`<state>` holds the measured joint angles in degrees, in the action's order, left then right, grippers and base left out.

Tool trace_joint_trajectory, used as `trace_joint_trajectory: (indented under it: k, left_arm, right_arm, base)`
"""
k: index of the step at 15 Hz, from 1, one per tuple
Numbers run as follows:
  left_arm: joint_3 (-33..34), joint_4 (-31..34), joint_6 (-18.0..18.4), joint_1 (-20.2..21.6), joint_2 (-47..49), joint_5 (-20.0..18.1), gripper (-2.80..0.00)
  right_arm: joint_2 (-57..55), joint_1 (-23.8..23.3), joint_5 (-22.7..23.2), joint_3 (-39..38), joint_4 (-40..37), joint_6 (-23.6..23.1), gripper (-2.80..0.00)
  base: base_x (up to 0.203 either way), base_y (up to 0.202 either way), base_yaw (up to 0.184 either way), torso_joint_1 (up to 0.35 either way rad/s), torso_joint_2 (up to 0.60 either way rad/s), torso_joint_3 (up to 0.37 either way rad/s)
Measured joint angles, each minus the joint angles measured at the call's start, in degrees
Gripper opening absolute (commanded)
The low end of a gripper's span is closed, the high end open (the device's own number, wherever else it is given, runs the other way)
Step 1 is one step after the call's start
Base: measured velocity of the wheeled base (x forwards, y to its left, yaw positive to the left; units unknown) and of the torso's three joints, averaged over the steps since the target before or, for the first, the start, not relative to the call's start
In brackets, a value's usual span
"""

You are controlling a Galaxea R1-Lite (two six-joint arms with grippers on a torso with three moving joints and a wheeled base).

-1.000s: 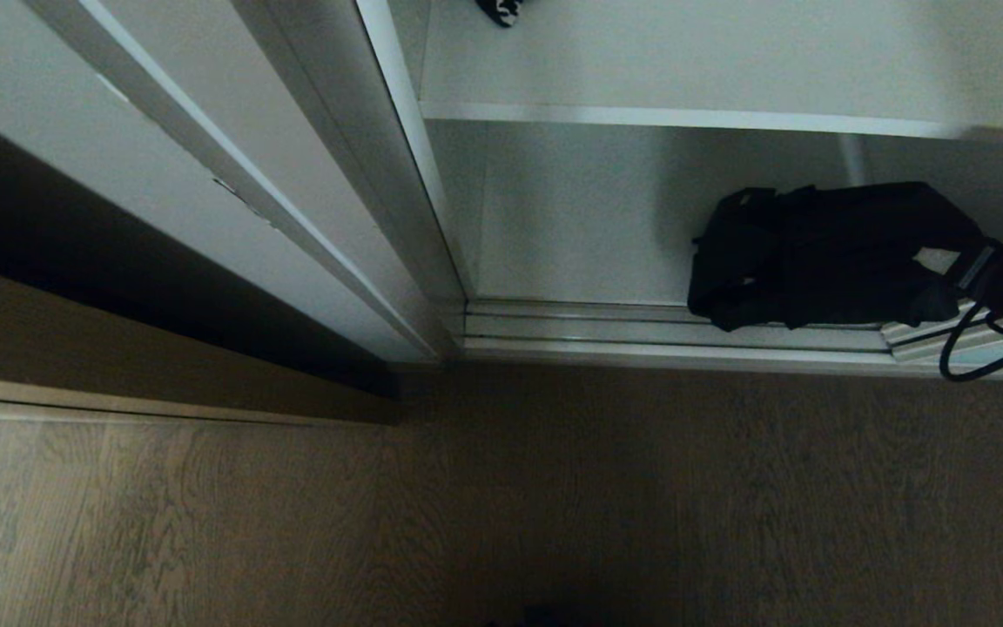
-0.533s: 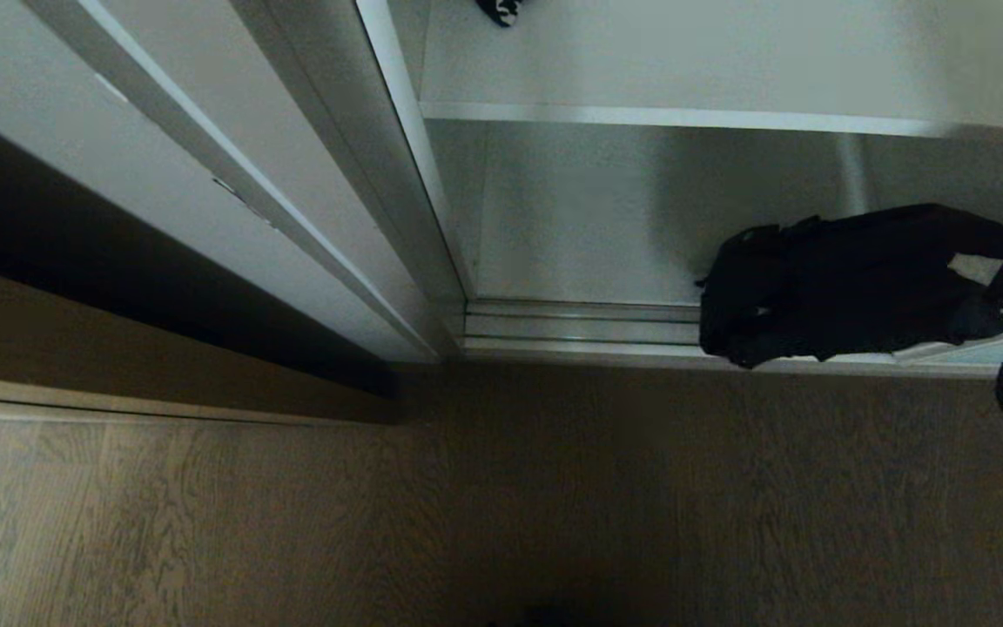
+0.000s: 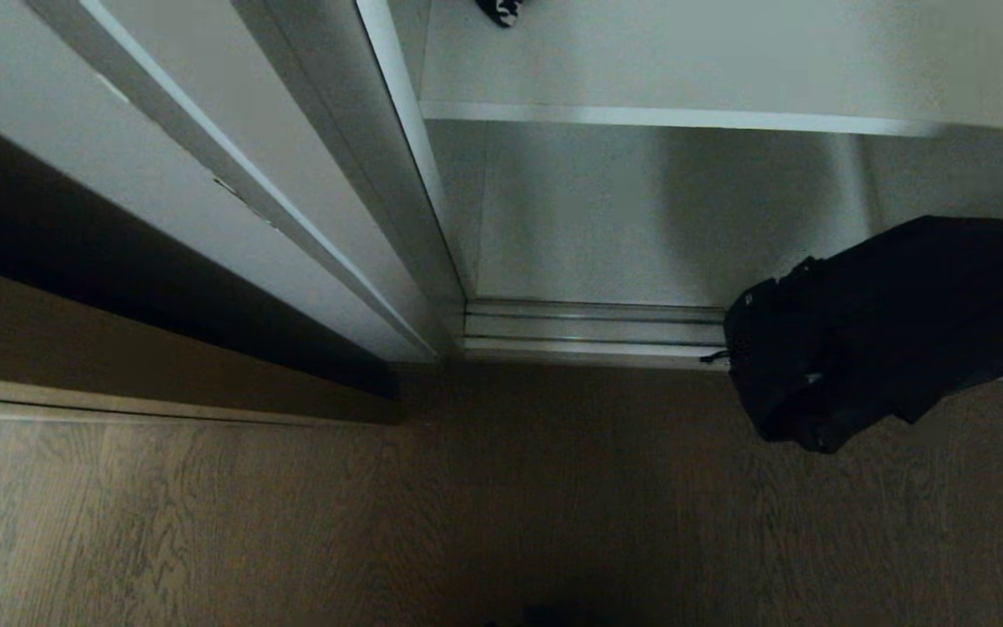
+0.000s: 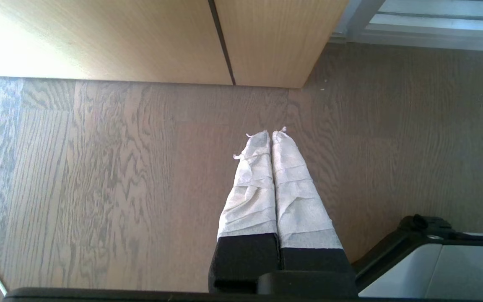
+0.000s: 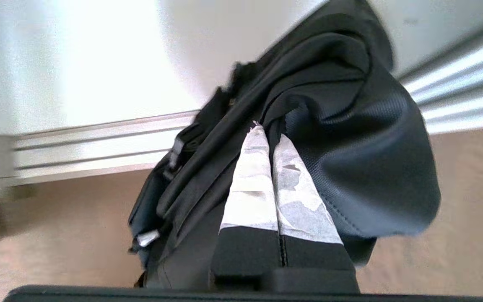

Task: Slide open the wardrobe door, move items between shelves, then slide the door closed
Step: Place the bag on the higher shelf

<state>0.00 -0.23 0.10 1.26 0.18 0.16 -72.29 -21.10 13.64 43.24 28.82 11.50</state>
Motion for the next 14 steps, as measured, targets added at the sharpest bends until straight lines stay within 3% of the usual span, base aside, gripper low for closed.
trace_joint_trajectory:
  k: [3,7,14]
  left_arm:
    - [0.0,0.0,0.0,-0.1,0.0,0.0,-2.8]
    - [0.0,0.0,0.0,0.0,0.0,0.0,-2.8]
    - [0.0,0.0,0.0,0.0,0.0,0.0,-2.8]
  right_arm:
    - [5.4,0.0,-3.3,-5.5,-0.7,-3.6,-2.8]
    - [12.4,-0.1,-7.9,-12.6,-0.7,-3.8,-2.8]
    - [23.4,-0.2,-6.6,-15.6,-10.0,-1.8,-2.8]
  base:
    - [0.0,0.0,0.0,0.0,0.0,0.0]
    - [0.0,0.0,0.0,0.0,0.0,0.0]
    - [0.0,0.0,0.0,0.0,0.0,0.0]
